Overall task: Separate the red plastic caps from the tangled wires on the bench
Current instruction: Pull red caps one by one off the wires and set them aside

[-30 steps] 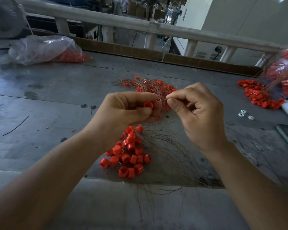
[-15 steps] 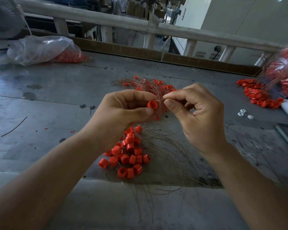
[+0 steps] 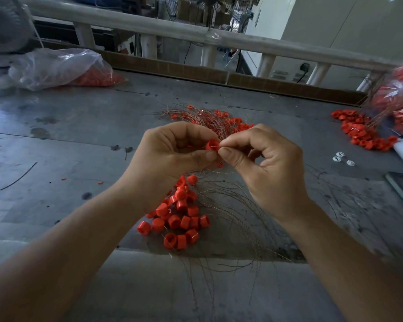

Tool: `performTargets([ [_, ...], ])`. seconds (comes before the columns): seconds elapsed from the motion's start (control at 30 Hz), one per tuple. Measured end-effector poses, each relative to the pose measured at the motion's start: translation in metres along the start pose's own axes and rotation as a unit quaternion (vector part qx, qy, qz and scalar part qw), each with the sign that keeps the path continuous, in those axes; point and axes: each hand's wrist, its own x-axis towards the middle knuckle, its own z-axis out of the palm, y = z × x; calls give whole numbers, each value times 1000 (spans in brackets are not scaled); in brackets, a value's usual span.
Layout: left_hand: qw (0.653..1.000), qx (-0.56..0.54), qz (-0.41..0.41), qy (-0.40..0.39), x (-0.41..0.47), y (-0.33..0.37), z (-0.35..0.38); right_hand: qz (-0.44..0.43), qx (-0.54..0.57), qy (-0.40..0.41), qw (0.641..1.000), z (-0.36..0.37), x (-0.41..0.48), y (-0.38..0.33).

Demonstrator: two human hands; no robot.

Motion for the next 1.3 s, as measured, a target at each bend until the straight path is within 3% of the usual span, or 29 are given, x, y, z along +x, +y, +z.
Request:
performTargets([
  [0.7, 1000, -25, 17, 6, 1, -3, -5, 25, -11, -20, 999, -2, 2, -3],
  [1.3, 996, -85, -25, -18, 0, 0, -5, 32, -6, -21, 999, -5, 3, -3],
])
